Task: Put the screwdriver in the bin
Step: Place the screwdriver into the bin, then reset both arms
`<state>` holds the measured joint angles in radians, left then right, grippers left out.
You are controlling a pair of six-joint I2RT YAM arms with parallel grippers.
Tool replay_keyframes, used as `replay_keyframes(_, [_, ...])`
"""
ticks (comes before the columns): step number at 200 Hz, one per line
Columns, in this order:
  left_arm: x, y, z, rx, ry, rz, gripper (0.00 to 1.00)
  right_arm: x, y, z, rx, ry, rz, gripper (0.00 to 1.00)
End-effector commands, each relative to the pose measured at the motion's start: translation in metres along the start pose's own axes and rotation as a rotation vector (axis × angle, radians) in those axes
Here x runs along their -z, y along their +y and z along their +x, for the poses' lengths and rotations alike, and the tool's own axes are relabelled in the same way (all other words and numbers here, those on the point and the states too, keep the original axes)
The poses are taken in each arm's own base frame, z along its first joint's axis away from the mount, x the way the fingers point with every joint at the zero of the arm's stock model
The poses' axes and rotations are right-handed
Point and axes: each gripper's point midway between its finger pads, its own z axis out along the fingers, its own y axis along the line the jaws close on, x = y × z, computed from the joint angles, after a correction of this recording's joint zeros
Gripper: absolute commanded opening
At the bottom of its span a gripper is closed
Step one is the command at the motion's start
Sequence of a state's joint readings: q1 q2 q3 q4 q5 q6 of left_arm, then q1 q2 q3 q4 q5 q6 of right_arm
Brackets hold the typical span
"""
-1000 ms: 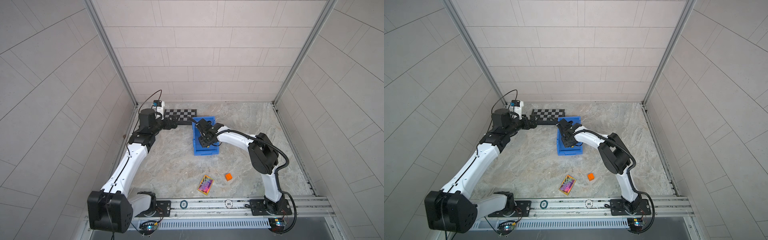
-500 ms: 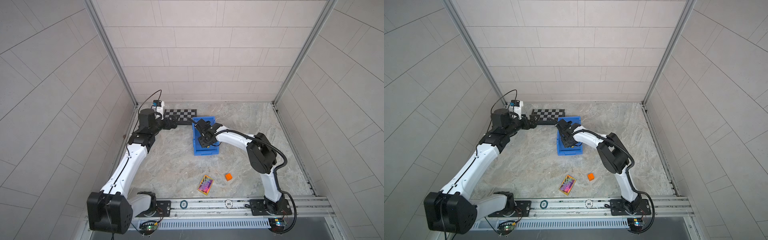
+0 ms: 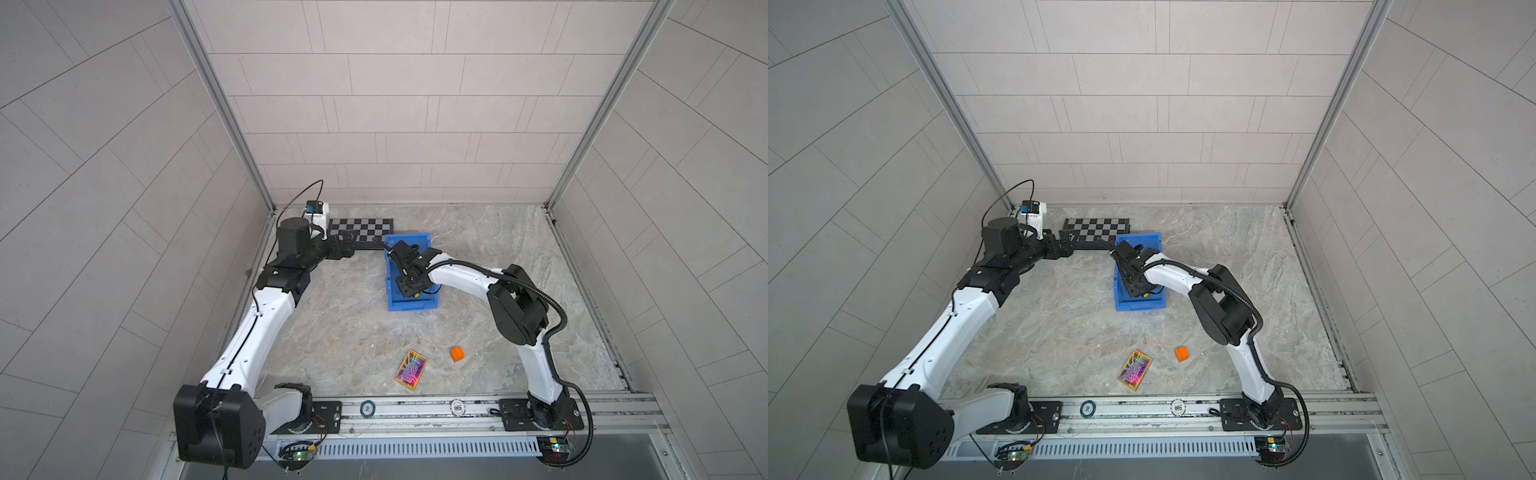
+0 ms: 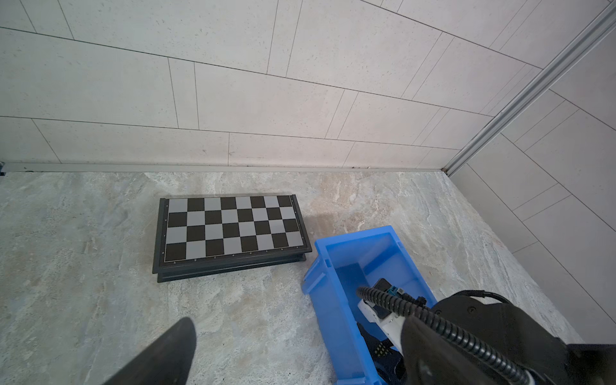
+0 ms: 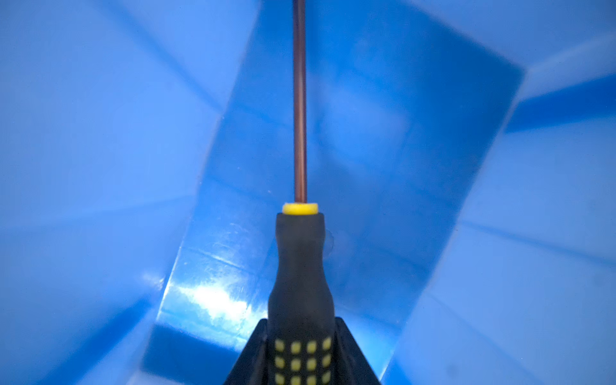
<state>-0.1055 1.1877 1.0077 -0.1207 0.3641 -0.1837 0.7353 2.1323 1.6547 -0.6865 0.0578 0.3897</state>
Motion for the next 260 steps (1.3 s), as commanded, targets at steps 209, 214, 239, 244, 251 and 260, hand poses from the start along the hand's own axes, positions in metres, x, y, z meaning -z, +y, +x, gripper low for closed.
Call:
replay_keyframes(209, [0.020,0.002,0.005,-0.244,-0.142,-0.130,1.00,0.200,-0.095,-0.042,-0.058,-0.494,0.047,0.44])
replay_keyframes(214, [0.019,0.001,0.005,-0.247,-0.139,-0.128,0.99,0.202,-0.100,-0.040,-0.064,-0.504,0.051,0.44])
replay_keyframes(239, [0.019,0.002,0.006,-0.253,-0.144,-0.126,0.99,0.209,-0.132,-0.030,-0.131,-0.529,0.067,0.46])
replay_keyframes(244, [0.019,0.002,0.006,-0.255,-0.145,-0.129,0.99,0.211,-0.138,-0.027,-0.145,-0.534,0.072,0.46])
replay_keyframes(251, [0.020,0.002,0.005,-0.258,-0.148,-0.134,1.00,0.214,-0.147,-0.023,-0.165,-0.540,0.077,0.46])
replay_keyframes(260, [0.020,0.003,0.004,-0.261,-0.153,-0.138,1.00,0.218,-0.158,-0.016,-0.192,-0.548,0.081,0.47])
